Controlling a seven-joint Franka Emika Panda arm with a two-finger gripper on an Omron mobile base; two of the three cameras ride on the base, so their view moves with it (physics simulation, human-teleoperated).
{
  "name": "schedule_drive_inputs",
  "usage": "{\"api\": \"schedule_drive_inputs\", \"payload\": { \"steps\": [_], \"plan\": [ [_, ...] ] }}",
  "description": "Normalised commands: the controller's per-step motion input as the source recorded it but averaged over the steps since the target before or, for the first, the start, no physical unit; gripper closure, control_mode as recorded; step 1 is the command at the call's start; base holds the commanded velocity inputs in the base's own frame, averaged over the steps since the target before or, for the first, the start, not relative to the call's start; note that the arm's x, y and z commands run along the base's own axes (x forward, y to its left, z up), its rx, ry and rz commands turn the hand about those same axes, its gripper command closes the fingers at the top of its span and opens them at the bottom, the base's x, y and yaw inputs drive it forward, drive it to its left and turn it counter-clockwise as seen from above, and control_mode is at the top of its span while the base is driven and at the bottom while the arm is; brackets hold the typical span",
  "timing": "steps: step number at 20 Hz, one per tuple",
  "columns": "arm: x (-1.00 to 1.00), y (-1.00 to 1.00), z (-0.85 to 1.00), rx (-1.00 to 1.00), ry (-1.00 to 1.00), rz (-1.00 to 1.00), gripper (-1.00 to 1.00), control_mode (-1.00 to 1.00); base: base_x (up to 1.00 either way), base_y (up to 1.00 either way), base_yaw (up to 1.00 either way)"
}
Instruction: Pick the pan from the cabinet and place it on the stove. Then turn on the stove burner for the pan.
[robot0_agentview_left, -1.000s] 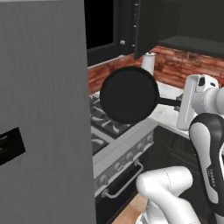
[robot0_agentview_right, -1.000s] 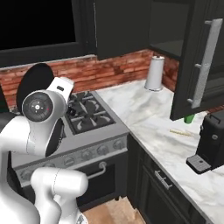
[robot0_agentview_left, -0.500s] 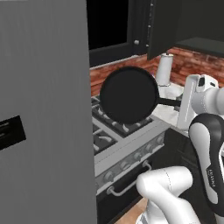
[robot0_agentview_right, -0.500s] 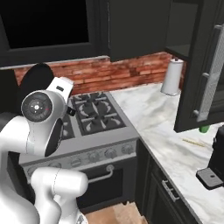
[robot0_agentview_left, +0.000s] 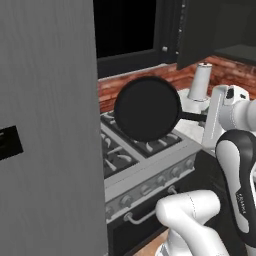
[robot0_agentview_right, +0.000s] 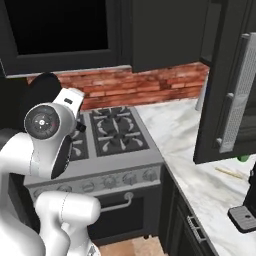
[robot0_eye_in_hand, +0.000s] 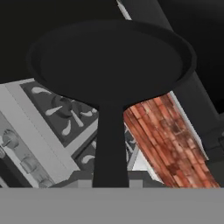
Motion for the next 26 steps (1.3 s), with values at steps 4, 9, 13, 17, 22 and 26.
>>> {"api": "schedule_drive_inputs", "payload": {
  "steps": [4,9,13,17,22,26],
  "plan": [
    [0.0,0.0,0.0,0.0,0.0,0.0,1.0,1.0,0.07,-0.35,0.22],
    [0.0,0.0,0.0,0.0,0.0,0.0,1.0,1.0,0.14,-0.23,0.2],
    [0.0,0.0,0.0,0.0,0.0,0.0,1.0,1.0,0.14,-0.02,0.21],
    [0.0,0.0,0.0,0.0,0.0,0.0,1.0,1.0,0.22,0.0,0.22],
    [0.0,0.0,0.0,0.0,0.0,0.0,1.0,1.0,0.36,-0.07,0.23],
    [0.0,0.0,0.0,0.0,0.0,0.0,1.0,1.0,0.42,-0.14,0.22]
  ]
}}
